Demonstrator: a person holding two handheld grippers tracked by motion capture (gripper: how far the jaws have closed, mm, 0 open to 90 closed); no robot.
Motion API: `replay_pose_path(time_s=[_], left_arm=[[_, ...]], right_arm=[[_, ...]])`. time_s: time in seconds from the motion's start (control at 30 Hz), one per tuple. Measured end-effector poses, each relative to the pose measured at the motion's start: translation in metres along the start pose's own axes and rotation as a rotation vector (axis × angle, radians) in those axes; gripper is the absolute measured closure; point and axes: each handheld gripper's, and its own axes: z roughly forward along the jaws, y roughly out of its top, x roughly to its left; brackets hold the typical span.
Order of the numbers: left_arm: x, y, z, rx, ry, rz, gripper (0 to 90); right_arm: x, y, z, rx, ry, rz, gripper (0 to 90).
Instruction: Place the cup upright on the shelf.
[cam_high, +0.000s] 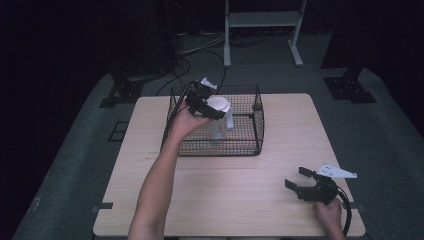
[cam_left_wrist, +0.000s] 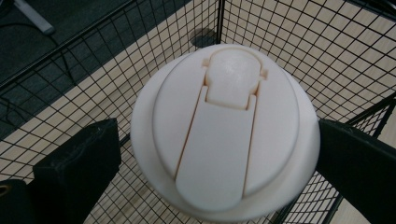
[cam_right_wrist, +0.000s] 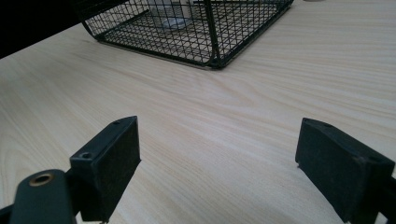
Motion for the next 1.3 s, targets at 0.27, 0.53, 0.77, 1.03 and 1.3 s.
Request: replay_pose_path(time_s=[0.27, 0.53, 0.77, 1.03, 1.3], left_arm=[[-0.004, -0.001, -0.012, -0.035, -0.009, 0.012, 0.7], [-0.007, -0.006, -0.024, -0.068, -0.005, 0.008, 0.7], [-0.005, -0.02, -0.036, -0.078, -0.004, 0.001, 0.8], [-0.004, -0.037, -0.051, -0.09, -0.013, -0.01, 0.8], [-0.009, -0.051, -0.057, -0.086, -0.024, 0.005, 0.8]], right_arm=[[0.001, 0.0, 0.001, 0.008, -0.004, -0.004, 12.9], [0.001, 0.0, 0.001, 0.013, -0.013, -0.004, 12.9], [0.002, 0.0, 0.001, 0.013, -0.02, -0.006, 12.9], [0.002, -0.001, 0.001, 0.015, -0.026, -0.006, 12.9], [0.002, -0.001, 0.001, 0.017, -0.034, -0.007, 12.9]])
